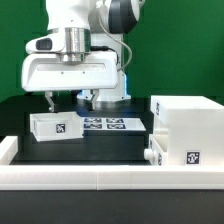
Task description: Assemble drawer
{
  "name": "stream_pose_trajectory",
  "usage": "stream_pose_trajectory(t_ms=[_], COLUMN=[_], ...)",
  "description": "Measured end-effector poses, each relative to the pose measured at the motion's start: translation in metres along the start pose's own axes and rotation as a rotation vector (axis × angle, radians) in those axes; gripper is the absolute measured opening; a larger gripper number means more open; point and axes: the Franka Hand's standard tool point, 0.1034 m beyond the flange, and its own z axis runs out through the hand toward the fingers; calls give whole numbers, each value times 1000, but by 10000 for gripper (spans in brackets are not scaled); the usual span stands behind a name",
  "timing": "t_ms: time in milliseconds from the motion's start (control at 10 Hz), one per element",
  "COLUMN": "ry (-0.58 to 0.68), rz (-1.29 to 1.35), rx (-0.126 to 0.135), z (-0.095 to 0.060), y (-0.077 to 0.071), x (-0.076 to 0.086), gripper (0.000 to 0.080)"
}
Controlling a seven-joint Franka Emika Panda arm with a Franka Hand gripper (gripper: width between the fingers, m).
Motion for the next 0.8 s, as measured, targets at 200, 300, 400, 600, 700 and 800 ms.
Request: stream_pose_trajectory(t_ms=[200,300,400,600,700,800], ry=[-1,2,5,-14,-19,-25], rz=[-2,-2,-4,3,3,3], rx=[0,-8,-19,-17,-15,-12], z=[1,1,3,9,12,18], y=[0,1,-1,-4,-6,-8], x=[-1,-9,-24,-52,-60,-68], gripper=[649,649,649,649,649,649])
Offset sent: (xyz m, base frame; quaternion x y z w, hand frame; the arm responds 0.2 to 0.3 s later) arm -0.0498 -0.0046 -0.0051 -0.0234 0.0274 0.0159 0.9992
